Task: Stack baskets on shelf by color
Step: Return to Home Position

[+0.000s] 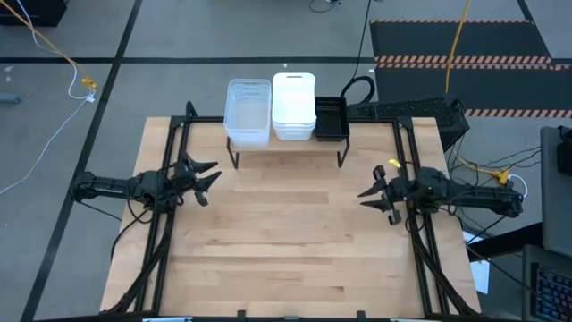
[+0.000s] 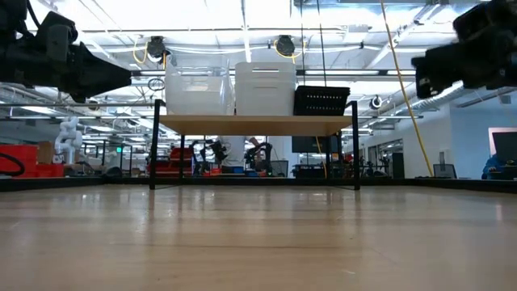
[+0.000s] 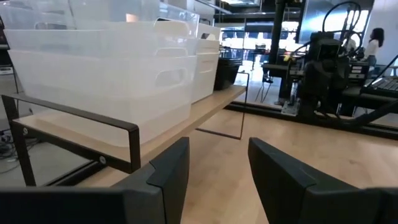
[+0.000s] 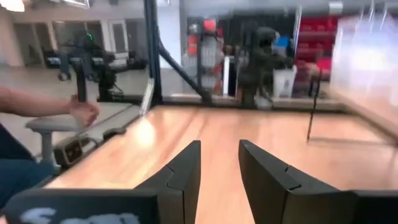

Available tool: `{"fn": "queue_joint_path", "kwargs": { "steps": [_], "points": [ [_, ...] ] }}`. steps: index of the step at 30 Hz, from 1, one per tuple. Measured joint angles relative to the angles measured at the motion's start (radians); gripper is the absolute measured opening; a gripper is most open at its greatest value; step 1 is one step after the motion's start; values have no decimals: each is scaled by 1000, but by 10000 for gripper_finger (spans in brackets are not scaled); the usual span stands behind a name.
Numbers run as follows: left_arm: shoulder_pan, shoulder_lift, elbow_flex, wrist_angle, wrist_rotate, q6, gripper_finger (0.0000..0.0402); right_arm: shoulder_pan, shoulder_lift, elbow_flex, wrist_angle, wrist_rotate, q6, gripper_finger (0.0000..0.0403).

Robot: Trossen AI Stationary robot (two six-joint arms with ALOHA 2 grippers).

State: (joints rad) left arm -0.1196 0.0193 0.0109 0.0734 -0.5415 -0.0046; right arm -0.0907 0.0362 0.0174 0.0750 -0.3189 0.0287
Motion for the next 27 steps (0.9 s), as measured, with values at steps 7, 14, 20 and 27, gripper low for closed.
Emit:
{"fn": "queue_joint_path", "kwargs": {
  "steps": [7, 14, 20, 27],
  "points": [
    [0, 0, 0, 2, 0, 0, 168, 7, 44, -1, 35, 159, -10, 105],
    [0, 0, 0, 3, -1, 0, 168, 7, 52, -2, -45, 317, -33, 105],
    [0, 0, 0, 3, -1, 1, 168, 7, 56, -2, -38, 318, -42, 105],
    [0, 0, 0, 4, -1, 0, 168, 7, 57, -2, -38, 318, -41, 105]
  ]
}}
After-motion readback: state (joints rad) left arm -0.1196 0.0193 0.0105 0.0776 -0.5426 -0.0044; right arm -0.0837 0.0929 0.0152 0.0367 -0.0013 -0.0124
